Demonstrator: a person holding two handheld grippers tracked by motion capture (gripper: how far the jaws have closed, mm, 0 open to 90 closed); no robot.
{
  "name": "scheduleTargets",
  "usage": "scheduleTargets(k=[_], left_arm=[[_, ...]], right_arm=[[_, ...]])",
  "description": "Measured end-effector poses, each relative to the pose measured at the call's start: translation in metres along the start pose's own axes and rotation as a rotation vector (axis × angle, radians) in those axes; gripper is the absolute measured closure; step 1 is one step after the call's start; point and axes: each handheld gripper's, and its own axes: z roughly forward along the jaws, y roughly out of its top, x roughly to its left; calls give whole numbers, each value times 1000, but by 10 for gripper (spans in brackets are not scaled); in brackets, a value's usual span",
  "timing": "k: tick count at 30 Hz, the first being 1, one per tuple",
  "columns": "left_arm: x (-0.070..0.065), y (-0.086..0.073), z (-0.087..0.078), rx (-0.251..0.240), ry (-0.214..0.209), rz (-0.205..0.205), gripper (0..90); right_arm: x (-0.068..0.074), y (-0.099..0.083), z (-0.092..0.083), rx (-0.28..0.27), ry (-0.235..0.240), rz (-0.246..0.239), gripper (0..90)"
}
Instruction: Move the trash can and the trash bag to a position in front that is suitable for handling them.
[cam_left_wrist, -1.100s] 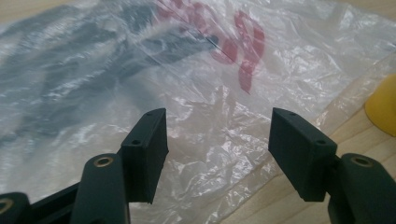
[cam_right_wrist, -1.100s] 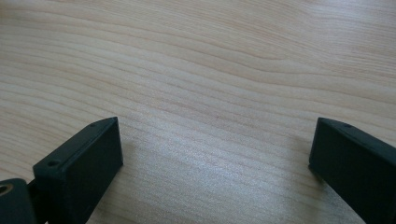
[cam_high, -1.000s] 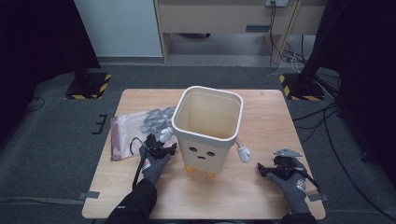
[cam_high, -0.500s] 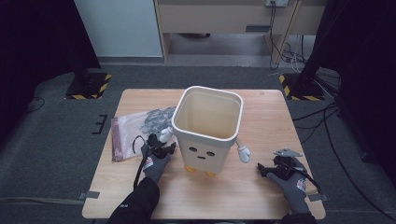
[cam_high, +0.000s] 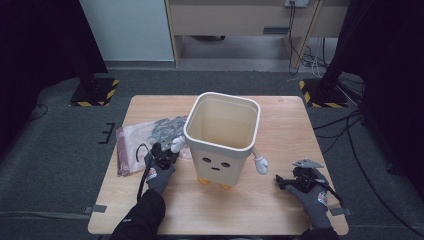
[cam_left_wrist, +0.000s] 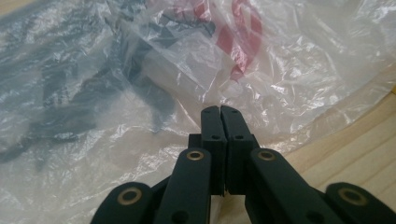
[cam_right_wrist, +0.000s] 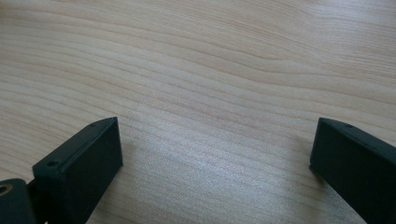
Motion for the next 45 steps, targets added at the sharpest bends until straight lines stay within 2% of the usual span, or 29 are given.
scheduleTargets(k=[5, 9, 10, 15, 18, 22, 24, 26, 27, 28, 29, 30, 31, 32, 34, 36, 37, 38, 39, 40, 42, 45], left_arm=[[13, 0, -24, -33, -13, 26, 889], [22, -8, -43, -27, -15, 49, 889], [22, -8, -43, -27, -15, 49, 889], [34, -26, -69, -30, -16, 39, 890], [36, -37, -82, -18, -28, 67, 890], [37, -46, -93, -17, -39, 88, 889], [37, -51, -93, 7, -37, 93, 887], [38, -54, -92, 13, -38, 73, 871], [39, -55, -93, 1, -46, 47, 849], [39, -55, -93, 1, -46, 47, 790], [39, -55, -95, -19, -47, 16, 706], [40, -55, -99, -47, -51, -26, 663], [40, -55, -99, -47, -51, -26, 634], [40, -57, -104, -65, -54, -54, 603], [42, -58, -108, -90, -41, -83, 540], [46, -58, -112, -116, -4, -129, 485], [46, -58, -112, -116, -4, -129, 470], [53, -60, -113, -115, 72, -186, 460], [53, -60, -113, -115, 72, -186, 440], [58, -63, -111, -109, 114, -226, 440], [67, -69, -104, -84, 164, -291, 418], [69, -71, -100, -81, 179, -313, 388]], right_arm=[[0, 0, 0, 0, 0, 0, 24], [0, 0, 0, 0, 0, 0, 24], [0, 0, 0, 0, 0, 0, 24], [0, 0, 0, 0, 0, 0, 24], [0, 0, 0, -1, -1, -1, 25], [1, 0, 0, 0, -3, 4, 27], [1, 0, 0, 0, -2, 5, 27], [1, 0, 0, 0, -2, 7, 27], [1, 0, 0, -1, -2, 9, 28], [1, 0, 0, -1, -2, 9, 28], [1, -1, -1, 0, -1, 11, 29], [1, -1, -1, -1, -1, 8, 29], [1, -1, -1, -1, -2, 7, 29], [1, -1, -1, -1, -1, 7, 29], [1, -1, -1, -1, -2, 7, 29], [1, -1, -1, -1, -2, 7, 29], [1, -1, -1, -1, -2, 7, 29], [1, -1, -1, -1, -2, 8, 29], [1, -1, -1, -1, -2, 8, 29], [1, -1, -1, -1, -2, 8, 29], [1, -1, -1, -1, -2, 7, 29], [1, -1, -1, -1, -2, 7, 29]])
